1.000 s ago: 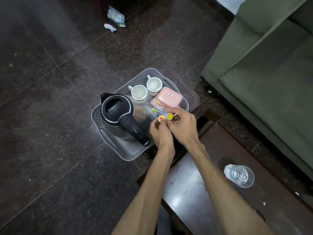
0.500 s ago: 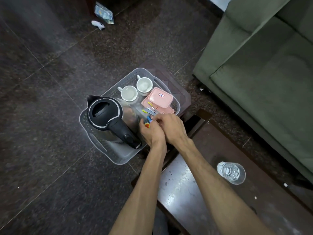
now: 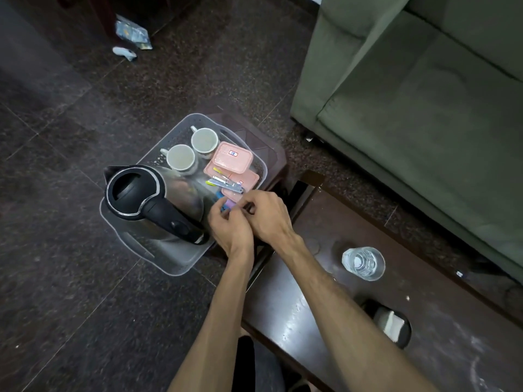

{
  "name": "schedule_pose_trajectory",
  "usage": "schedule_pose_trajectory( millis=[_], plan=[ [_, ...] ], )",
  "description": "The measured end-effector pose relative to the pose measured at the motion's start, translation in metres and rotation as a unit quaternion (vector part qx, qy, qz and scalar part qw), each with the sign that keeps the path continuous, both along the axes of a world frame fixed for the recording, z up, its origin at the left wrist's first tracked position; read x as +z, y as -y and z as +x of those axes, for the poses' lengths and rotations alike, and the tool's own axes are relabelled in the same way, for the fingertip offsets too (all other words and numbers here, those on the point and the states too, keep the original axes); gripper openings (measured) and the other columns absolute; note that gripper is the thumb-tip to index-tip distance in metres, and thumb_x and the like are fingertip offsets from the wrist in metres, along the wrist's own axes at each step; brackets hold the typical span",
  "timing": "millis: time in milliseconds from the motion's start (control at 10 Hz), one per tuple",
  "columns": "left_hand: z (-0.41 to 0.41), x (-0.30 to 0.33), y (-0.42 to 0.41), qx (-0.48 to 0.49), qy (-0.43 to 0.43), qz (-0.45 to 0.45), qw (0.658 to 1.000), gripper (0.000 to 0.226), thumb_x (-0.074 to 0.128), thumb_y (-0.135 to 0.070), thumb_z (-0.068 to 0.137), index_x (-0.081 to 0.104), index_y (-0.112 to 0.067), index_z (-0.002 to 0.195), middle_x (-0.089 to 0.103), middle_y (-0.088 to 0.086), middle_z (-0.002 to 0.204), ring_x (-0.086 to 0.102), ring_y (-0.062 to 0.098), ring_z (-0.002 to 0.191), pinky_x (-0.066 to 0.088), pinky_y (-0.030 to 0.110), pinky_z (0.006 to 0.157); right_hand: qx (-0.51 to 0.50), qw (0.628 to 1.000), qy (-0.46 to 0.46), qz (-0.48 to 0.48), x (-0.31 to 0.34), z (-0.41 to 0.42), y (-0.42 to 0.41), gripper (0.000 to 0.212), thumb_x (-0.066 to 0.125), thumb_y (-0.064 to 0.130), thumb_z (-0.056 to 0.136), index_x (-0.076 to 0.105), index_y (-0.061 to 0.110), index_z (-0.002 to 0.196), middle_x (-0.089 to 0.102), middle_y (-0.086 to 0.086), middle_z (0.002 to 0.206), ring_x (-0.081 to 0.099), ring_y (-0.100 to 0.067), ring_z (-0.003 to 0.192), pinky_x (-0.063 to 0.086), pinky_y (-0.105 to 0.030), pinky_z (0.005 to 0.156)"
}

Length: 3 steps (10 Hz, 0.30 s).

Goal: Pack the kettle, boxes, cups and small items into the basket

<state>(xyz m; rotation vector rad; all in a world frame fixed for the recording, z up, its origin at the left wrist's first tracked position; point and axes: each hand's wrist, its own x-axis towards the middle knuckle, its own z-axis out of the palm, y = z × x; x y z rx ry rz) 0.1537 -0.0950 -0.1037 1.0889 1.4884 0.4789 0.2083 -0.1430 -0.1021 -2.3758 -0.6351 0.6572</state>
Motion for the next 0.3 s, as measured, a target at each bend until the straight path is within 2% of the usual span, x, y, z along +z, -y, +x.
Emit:
schedule_pose_trajectory(
  millis=[100, 200, 300],
  plan=[
    [-0.002, 0.003, 0.014, -0.004, -0.015, 0.042, 0.999, 0.029, 0.059, -0.002, 0.090, 0.072, -0.005, 0.116, 0.073, 0.016, 0.117, 0.071, 0.024, 0.099, 0.056, 0.037, 0.096, -0.042, 0.999, -0.005, 0.024, 0.007, -0.004, 0.017, 0.009, 0.072, 0.030, 0.082, 0.077, 0.026, 0.088, 0.076, 0.005, 0.086, 0.069, -0.017, 0.076, 0.056, -0.033, 0.072],
    [-0.005, 0.008, 0.032, -0.012, 0.003, 0.037, 0.999, 0.022, 0.057, 0.001, 0.088, 0.074, -0.004, 0.102, 0.075, 0.019, 0.105, 0.072, 0.034, 0.100, 0.056, 0.045, 0.098, -0.090, 0.995, -0.012, 0.041, 0.009, -0.011, 0.040, 0.013, 0.070, 0.025, 0.080, 0.078, 0.026, 0.090, 0.077, 0.010, 0.084, 0.070, -0.011, 0.074, 0.057, -0.030, 0.073],
    [-0.008, 0.007, 0.061, -0.078, 0.023, 0.036, 0.996, 0.022, 0.055, 0.001, 0.088, 0.075, -0.004, 0.096, 0.076, 0.021, 0.098, 0.072, 0.040, 0.099, 0.055, 0.055, 0.096, -0.154, 0.986, -0.023, 0.058, 0.009, -0.013, 0.069, 0.010, 0.069, 0.028, 0.081, 0.076, 0.030, 0.090, 0.076, 0.014, 0.081, 0.069, -0.005, 0.073, 0.056, -0.027, 0.072]
  ],
)
